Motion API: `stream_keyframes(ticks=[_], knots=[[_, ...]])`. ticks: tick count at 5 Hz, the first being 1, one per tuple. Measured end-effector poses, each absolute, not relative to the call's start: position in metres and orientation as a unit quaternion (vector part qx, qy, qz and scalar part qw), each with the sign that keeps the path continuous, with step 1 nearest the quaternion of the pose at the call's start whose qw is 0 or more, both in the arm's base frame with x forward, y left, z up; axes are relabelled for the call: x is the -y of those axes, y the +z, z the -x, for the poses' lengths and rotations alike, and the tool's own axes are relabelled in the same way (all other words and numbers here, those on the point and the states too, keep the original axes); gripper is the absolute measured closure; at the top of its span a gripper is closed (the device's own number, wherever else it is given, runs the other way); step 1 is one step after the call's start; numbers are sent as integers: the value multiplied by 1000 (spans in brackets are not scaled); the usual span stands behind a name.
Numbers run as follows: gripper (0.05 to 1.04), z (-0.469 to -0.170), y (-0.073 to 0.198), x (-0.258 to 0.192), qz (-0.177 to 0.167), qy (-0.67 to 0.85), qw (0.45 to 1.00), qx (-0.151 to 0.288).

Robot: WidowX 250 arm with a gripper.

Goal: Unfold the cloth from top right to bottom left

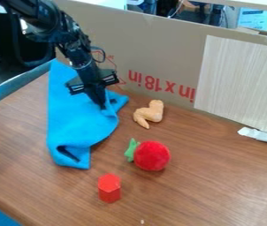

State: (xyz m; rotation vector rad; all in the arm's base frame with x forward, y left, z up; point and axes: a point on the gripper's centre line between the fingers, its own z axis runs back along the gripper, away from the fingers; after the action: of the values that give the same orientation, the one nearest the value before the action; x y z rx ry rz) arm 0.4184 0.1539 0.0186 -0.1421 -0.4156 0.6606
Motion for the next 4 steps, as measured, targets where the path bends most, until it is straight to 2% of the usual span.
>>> stream_keyframes(ticks=[1, 3, 4], knots=[[1031, -416, 17, -151, 75, 319, 924, 198], [1033, -408, 63, -159, 93, 329, 915, 216], [1033, -393, 74, -176, 99, 349, 913, 189]])
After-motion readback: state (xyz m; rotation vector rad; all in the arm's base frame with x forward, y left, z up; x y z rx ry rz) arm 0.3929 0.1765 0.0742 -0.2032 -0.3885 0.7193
